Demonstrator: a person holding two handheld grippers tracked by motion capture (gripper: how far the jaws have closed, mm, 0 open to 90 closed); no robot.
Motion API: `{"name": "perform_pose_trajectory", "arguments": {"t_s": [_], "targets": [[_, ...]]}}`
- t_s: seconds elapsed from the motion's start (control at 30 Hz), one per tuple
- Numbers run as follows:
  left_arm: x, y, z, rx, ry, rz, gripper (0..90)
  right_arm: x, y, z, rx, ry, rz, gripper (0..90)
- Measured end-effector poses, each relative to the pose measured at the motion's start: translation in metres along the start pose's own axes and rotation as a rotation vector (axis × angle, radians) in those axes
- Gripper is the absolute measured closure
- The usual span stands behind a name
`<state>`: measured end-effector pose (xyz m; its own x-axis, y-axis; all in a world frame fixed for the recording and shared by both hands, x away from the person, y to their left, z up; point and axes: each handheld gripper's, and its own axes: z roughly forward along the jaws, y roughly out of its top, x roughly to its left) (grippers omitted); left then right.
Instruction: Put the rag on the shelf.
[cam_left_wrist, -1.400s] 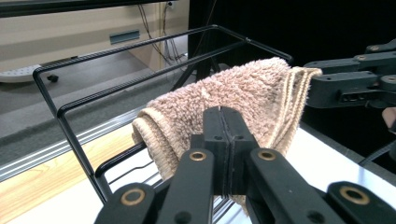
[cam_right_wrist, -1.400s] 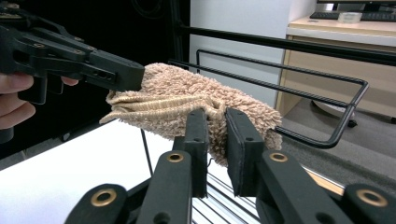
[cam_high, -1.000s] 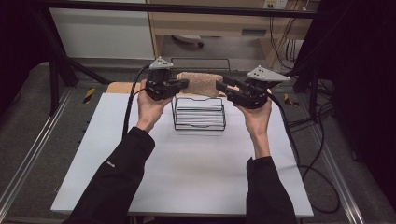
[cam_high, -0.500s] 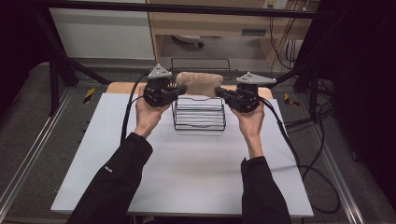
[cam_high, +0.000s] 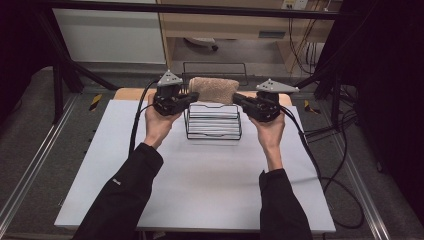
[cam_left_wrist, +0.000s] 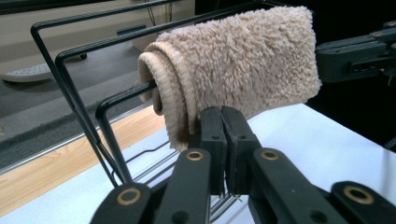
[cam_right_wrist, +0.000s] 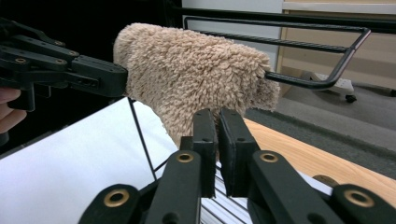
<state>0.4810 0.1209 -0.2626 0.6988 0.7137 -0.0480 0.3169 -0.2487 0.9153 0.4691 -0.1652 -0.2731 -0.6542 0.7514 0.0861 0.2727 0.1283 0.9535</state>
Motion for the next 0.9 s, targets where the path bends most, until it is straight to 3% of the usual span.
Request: {"name": "perform_pose_trajectory", "arguments": {"t_s": [0.27, 0.73, 0.9], "targets": [[0.003, -0.010, -0.014, 0.016, -0.004, 0.000, 75.4, -0.002, -0.005, -0.015, 0.005, 0.027, 0.025, 66.1], [0.011, -0.041, -0.037, 0.068, 0.001, -0.003, 31.5, -0.009, -0.022, -0.042, 0.021, 0.034, 0.055, 29.8], [0.014, -0.055, -0.047, 0.070, 0.008, 0.007, 21.8, -0.008, -0.027, -0.048, 0.020, 0.034, 0.045, 16.7]]}}
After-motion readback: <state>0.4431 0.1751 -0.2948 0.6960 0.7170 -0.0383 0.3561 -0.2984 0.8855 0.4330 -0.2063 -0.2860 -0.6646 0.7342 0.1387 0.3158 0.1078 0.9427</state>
